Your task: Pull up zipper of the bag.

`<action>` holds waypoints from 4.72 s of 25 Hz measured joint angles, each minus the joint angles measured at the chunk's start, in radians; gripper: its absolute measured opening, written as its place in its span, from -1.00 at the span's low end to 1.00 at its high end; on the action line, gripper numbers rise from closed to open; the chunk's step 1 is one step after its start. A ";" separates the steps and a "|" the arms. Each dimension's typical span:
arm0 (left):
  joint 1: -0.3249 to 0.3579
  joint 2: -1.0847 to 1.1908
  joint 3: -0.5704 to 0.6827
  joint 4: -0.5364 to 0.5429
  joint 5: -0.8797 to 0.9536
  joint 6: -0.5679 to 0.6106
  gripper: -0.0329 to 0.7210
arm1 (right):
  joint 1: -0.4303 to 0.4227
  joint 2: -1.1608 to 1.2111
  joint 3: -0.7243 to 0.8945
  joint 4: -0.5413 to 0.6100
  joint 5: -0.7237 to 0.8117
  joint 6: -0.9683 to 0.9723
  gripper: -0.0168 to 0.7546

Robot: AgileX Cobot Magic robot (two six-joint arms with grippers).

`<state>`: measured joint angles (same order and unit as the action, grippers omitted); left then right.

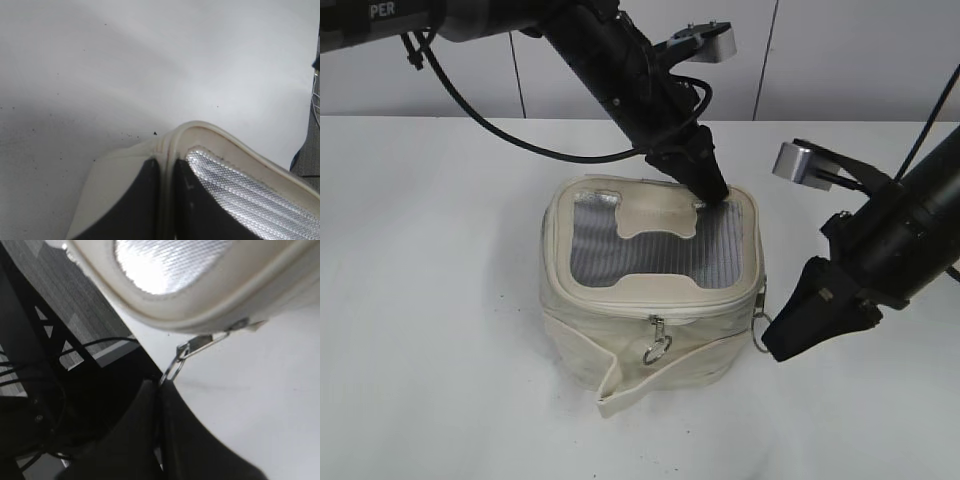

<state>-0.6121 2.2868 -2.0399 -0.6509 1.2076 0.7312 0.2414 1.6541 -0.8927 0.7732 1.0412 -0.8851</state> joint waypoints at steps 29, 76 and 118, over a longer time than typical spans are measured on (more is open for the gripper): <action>0.000 0.000 0.000 -0.002 0.004 0.001 -0.77 | 0.413 -0.003 -0.111 0.128 -0.178 0.204 -0.66; 0.506 -0.572 0.127 0.662 0.010 -0.674 -0.10 | -0.152 -0.179 -0.169 -0.655 -0.182 0.869 0.59; 0.509 -2.293 1.486 0.585 -0.138 -0.661 -0.10 | -0.139 -1.654 0.390 -0.768 0.016 0.885 0.58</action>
<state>-0.1026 -0.0059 -0.5536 -0.0661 1.0699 0.0705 0.1024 0.0000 -0.5030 0.0055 1.0574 0.0000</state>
